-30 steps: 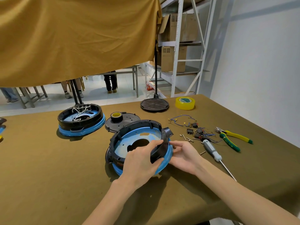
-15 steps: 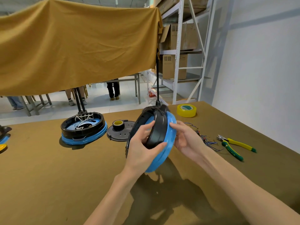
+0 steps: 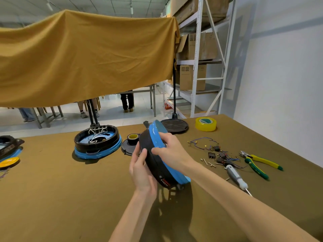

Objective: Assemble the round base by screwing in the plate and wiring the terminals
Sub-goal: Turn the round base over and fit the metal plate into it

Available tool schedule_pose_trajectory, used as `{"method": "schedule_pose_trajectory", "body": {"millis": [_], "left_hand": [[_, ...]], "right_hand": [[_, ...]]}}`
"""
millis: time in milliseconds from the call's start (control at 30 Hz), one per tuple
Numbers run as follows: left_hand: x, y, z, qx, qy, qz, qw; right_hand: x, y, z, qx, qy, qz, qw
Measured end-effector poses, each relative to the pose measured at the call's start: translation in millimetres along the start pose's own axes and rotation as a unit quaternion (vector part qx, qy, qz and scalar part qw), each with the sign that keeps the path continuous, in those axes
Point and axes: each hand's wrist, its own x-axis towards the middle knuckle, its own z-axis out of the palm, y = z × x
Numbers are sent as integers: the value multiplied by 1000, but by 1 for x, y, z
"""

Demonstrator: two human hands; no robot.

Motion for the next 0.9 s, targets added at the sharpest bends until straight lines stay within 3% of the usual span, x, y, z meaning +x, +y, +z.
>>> {"method": "schedule_pose_trajectory", "body": {"millis": [133,267,433,633,800,900], "left_hand": [[3,32,-36,50,-3,-73,996],[16,67,-76,149,13,-120,982],[28,92,-102,260,1,-197,945],[36,82,-107,321,20,-236,917],[41,55,-98,373,-9,-287,882],[48,42,-97,418,-43,-296,858]], "right_hand": [[5,-6,33,-120,-68,-36,990],[-6,-1,62,-290,-75,-116,947],[-18,11,85,-280,-92,-132,946],[-19,26,81,-369,-143,-132,909],[-29,47,55,-374,-205,-65,902],[-28,57,32,-262,-231,15,937]]}}
